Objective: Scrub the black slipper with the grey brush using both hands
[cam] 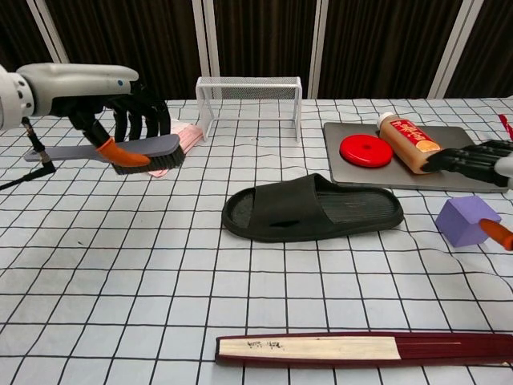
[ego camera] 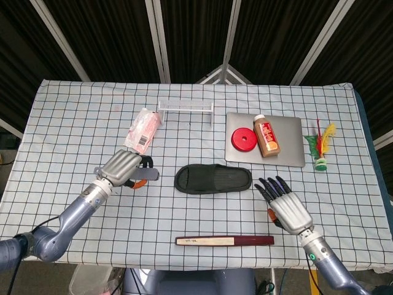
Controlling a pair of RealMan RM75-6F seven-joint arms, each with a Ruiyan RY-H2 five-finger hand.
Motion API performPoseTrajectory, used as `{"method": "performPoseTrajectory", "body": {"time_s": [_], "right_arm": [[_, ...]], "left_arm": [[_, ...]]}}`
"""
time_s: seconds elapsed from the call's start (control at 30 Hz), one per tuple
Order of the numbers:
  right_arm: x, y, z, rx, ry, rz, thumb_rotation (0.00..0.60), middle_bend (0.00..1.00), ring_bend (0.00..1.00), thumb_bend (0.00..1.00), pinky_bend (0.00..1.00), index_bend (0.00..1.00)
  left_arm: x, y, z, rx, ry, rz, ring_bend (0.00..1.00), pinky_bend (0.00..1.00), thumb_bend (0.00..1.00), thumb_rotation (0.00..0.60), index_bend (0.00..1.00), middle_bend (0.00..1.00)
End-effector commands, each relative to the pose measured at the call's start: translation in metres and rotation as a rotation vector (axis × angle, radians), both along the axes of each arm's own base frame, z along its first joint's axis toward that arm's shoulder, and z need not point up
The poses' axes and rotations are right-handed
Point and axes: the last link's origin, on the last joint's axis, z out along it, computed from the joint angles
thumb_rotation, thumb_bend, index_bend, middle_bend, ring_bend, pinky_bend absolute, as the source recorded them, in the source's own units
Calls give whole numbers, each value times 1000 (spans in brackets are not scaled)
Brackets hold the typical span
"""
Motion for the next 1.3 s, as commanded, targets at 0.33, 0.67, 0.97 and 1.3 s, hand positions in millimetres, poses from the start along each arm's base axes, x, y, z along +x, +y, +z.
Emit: {"method": "performPoseTrajectory", "body": {"time_s": [0.33,0.67,0.97,1.3], "right_arm": [[54,-8,-46,152,-19,92,600,0,0,640,0,0],[77,-21,-84,178,8,106,600,0,0,640,0,0],[89,-36,-104,187,16,97,600,0,0,639,0,0],[86,-38,-115,207,38,80,600,0,0,639,0,0]], "left_arm": [[58,51,-29,-86,44,63,577,474,737,600,771,723],[87,66,-55,-129,39,89,577,474,738,600,771,720],[91,71,-78,-170,21,117,577,474,738,600,771,720],[99,74,-99,-196,-1,104,576,474,738,600,771,720]]}}
